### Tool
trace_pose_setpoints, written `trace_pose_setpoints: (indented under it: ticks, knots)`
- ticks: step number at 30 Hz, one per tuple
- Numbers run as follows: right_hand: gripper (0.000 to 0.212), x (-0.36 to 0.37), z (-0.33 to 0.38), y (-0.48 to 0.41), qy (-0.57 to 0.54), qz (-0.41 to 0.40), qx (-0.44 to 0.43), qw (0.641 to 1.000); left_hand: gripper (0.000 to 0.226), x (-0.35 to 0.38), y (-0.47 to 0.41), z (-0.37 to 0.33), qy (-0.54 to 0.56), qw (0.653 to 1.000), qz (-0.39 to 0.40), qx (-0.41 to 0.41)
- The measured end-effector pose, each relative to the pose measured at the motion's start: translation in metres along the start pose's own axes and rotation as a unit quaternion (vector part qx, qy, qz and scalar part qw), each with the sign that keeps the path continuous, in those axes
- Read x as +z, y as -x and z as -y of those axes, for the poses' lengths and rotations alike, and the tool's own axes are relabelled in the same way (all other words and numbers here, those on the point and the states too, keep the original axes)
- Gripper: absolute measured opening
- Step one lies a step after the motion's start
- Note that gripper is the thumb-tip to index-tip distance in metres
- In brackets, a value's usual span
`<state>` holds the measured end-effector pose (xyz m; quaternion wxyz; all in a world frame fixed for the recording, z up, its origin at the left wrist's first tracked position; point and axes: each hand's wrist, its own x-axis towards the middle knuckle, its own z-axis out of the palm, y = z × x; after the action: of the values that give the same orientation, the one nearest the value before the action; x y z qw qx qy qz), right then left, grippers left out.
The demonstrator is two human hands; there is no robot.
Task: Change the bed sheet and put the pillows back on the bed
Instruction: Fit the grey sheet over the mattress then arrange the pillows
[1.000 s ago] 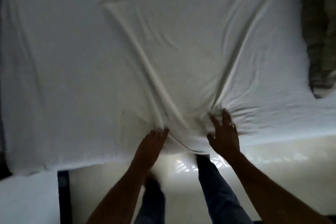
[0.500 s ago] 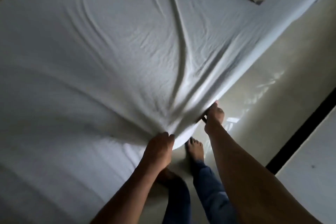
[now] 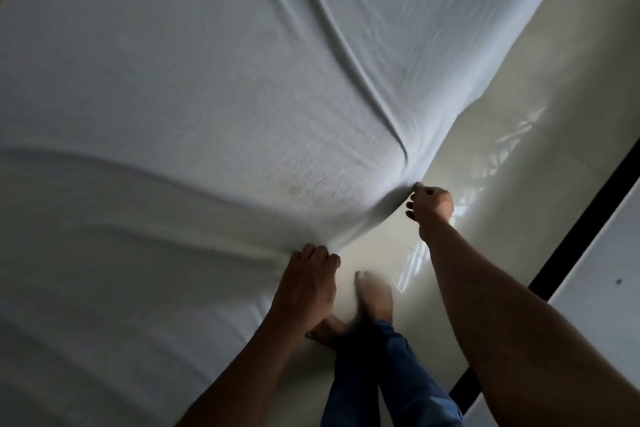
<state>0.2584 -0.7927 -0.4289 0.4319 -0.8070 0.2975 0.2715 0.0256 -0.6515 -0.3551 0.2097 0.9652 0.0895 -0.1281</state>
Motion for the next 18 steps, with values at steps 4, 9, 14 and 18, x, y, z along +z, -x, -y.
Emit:
trace_pose_setpoints:
  ticks: [4,9,14,18]
  knots:
    - [0.026,0.016,0.0,0.054,0.084,0.026,-0.094,0.992,0.03,-0.005,0.049,0.026,-0.002,0.995,0.037,-0.091]
    - [0.024,0.042,-0.072,0.135,0.113,0.099,-0.099,0.984,0.058,0.001,0.153,0.066,0.009,0.973,0.088,-0.214]
    - [0.036,0.059,-0.112,0.224,0.12,0.15,-0.046,0.98,0.02,0.016,0.19,0.08,0.008,0.99,0.01,-0.143]
    - [0.044,0.085,-0.134,0.26,0.096,0.133,-0.035,0.986,0.036,0.022,0.206,0.076,0.015,0.995,0.071,-0.067]
